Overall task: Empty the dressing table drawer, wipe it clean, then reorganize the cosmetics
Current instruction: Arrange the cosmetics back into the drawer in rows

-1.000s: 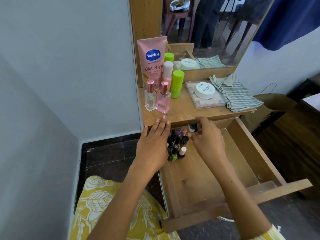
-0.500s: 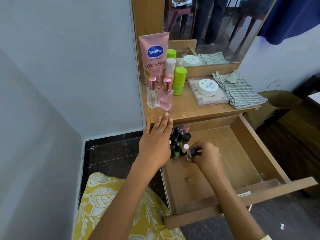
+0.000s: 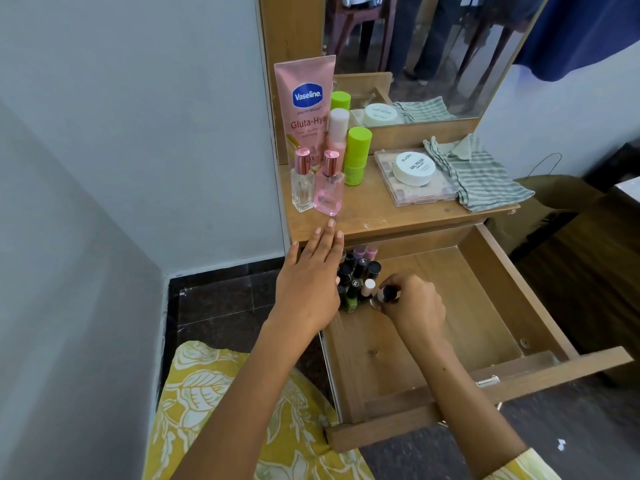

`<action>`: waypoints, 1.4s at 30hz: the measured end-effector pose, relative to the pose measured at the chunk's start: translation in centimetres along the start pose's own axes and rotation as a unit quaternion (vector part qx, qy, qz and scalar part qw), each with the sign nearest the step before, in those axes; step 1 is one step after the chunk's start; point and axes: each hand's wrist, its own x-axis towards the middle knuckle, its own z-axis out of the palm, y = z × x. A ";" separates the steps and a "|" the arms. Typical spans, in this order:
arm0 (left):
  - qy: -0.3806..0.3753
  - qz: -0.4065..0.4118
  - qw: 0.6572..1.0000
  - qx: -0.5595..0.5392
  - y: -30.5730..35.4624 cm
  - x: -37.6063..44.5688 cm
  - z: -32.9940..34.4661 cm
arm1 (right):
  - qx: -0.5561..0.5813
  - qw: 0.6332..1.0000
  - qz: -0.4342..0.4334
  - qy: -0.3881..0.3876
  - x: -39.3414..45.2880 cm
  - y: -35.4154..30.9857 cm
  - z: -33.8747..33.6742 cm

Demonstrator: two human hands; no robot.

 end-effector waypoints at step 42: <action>-0.005 0.000 1.000 -0.007 0.0 0.0 0.0 | 0.057 0.998 -0.028 -0.008 0.6 0.7 0.3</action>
